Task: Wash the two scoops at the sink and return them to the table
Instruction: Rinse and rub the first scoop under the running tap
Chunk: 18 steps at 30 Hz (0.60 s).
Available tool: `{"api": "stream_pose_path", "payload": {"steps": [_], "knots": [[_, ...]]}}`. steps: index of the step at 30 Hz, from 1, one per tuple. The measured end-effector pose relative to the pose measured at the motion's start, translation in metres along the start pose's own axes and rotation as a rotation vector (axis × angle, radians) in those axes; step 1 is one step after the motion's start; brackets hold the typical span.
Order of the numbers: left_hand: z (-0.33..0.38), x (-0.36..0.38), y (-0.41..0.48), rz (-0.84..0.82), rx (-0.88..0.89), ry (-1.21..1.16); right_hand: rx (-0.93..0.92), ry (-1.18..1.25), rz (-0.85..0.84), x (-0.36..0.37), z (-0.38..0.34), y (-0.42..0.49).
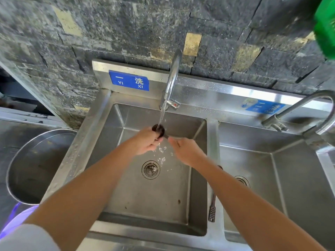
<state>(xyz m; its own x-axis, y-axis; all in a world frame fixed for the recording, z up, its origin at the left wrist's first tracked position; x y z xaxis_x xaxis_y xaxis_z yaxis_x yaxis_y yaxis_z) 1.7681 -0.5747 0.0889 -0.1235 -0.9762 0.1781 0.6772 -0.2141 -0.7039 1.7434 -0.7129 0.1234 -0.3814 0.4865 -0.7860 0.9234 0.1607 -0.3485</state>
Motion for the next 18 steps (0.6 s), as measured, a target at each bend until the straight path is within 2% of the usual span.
{"api": "stream_pose_path", "payload": {"steps": [1, 3, 4, 6, 7, 8, 9, 10, 11, 13, 14, 15, 16, 18], "knots": [[0.003, -0.01, -0.002, 0.04, -0.016, 0.109, -0.001, -0.132, 0.023, -0.007, 0.005, -0.002], [0.018, -0.014, -0.001, 0.138, 0.155, 0.347, 0.009, -0.17, 0.03, -0.006, 0.004, -0.002], [0.02, -0.005, -0.003, 0.098, 0.195, 0.237, 0.035, -0.042, -0.009, 0.003, 0.0, 0.0], [0.008, 0.011, 0.0, -0.022, 0.104, -0.298, 0.217, 0.411, -0.113, 0.029, -0.003, 0.004], [0.001, 0.017, 0.003, -0.055, 0.065, -0.49, 0.326, 0.584, -0.179, 0.04, -0.005, 0.002], [-0.004, 0.021, 0.005, -0.084, 0.032, -0.561, 0.341, 0.621, -0.211, 0.042, -0.006, 0.002], [-0.006, 0.021, 0.002, -0.097, 0.011, -0.562, 0.277, 0.541, -0.194, 0.037, -0.007, 0.004], [-0.004, 0.017, 0.002, -0.101, 0.006, -0.489, 0.179, 0.361, -0.141, 0.024, -0.006, 0.004], [-0.001, 0.012, 0.0, -0.09, 0.017, -0.306, 0.082, 0.164, -0.093, 0.011, -0.005, 0.003], [0.01, -0.002, -0.001, 0.003, 0.085, 0.187, 0.026, -0.152, -0.006, -0.008, 0.003, 0.001], [0.016, -0.008, 0.002, 0.085, 0.143, 0.306, 0.036, -0.181, 0.035, -0.011, 0.005, 0.002], [0.021, -0.011, 0.001, 0.142, 0.177, 0.292, 0.061, -0.13, 0.04, -0.007, 0.006, 0.003], [0.022, -0.008, -0.001, 0.15, 0.195, 0.169, 0.081, -0.007, 0.006, 0.004, 0.002, 0.003], [0.008, 0.007, -0.001, 0.073, 0.092, -0.318, 0.24, 0.46, -0.143, 0.035, -0.005, 0.001]]}}
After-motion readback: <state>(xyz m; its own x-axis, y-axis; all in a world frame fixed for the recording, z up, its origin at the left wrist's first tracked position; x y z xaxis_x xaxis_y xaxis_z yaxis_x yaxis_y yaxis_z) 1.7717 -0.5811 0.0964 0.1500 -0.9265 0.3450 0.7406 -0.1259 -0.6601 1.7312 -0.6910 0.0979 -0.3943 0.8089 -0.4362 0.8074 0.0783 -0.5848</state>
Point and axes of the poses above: each hand's wrist, its own y-axis towards the middle knuckle, its own x-axis out of the palm, z = x × y, the point moved 9 cm from there along y, towards the middle knuckle, and after that the axes turned 3 degrees about -x, right-handed, at the moved point
